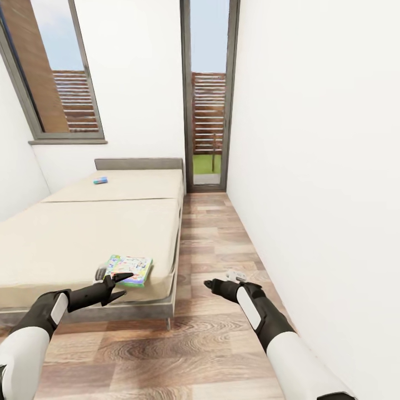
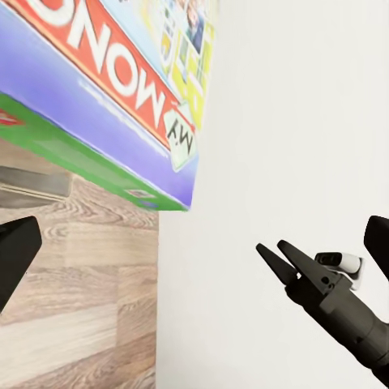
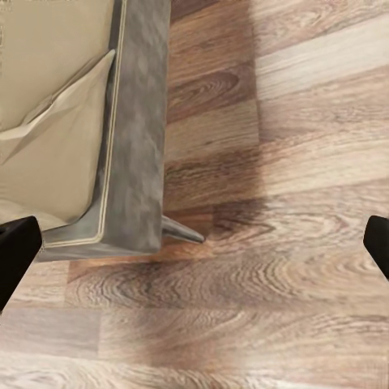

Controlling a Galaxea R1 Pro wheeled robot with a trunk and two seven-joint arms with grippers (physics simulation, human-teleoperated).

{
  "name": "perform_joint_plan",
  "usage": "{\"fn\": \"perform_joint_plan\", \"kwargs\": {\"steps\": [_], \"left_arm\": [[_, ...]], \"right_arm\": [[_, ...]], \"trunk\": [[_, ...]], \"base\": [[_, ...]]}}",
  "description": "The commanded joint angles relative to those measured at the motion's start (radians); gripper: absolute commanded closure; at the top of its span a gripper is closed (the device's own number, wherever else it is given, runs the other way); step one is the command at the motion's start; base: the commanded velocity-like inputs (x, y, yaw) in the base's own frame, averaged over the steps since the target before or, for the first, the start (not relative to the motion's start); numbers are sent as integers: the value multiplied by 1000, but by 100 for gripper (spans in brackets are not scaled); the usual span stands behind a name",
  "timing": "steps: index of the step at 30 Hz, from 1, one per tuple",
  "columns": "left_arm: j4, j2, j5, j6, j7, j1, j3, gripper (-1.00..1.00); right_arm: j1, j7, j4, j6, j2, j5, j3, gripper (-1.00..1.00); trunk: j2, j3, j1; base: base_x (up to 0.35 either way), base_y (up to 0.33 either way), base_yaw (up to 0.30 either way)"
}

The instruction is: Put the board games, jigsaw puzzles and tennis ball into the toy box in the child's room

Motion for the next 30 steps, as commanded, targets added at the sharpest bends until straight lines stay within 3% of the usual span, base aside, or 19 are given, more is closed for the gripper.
{"fn": "perform_joint_plan", "kwargs": {"steps": [1,30], "left_arm": [[0,0,-2,8,-3,-1,5,-100],[0,0,-2,8,-3,-1,3,-100]], "right_arm": [[-1,2,-1,5,0,1,0,-100],[-1,3,-2,5,-1,1,0,-100]], "trunk": [[0,-1,0],[0,-1,0]], "base": [[145,125,0],[35,26,0]]}}
